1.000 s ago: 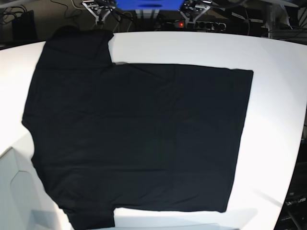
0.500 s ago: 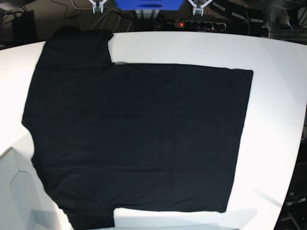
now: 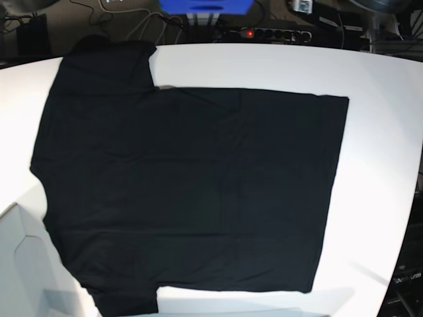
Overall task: Fold the T-shirt properly
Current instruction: 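Lower both grippers toward the shirt's shoulder corners, then grasp the black T-shirt's shoulder corners with both grippers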
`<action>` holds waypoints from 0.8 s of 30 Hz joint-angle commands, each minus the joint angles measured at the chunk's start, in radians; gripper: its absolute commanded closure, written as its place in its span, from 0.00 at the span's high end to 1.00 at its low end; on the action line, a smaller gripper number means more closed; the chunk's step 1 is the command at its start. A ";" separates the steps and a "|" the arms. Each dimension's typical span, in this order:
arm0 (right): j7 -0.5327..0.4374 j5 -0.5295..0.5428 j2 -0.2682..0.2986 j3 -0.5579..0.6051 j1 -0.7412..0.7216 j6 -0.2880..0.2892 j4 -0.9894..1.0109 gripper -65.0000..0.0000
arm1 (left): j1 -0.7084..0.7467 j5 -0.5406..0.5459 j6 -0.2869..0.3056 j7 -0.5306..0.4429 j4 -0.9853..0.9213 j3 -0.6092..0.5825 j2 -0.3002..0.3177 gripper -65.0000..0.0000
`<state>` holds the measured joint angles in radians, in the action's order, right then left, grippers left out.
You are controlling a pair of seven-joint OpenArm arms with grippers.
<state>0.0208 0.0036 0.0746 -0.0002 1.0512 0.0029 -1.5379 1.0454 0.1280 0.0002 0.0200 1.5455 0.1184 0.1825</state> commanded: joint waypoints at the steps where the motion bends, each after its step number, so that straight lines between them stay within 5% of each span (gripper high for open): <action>1: -0.015 0.002 0.017 -0.005 0.051 0.001 -0.066 0.00 | 0.043 0.023 0.004 -0.012 0.060 0.020 0.008 0.00; 10: 0.147 0.003 0.026 -0.088 0.122 0.001 -0.497 0.02 | 0.140 0.284 0.004 -0.012 0.390 0.135 0.119 0.01; 12: 0.163 0.003 0.027 -0.094 0.067 0.001 -0.494 0.10 | 0.121 0.344 0.004 -0.012 0.402 0.175 0.120 0.09; 18: 0.199 0.003 0.024 -0.094 -0.015 0.001 -0.494 0.37 | 0.019 0.448 0.005 -0.010 0.395 0.244 0.124 0.56; 24: 0.209 0.003 0.024 -0.091 -0.058 0.003 -0.494 0.47 | -0.152 0.456 0.005 0.005 0.315 0.264 0.119 0.59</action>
<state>0.2440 0.0074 0.0963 -0.0887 0.9798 0.0032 -2.0167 0.8810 0.5823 0.0074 0.0441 1.8488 0.3771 0.2985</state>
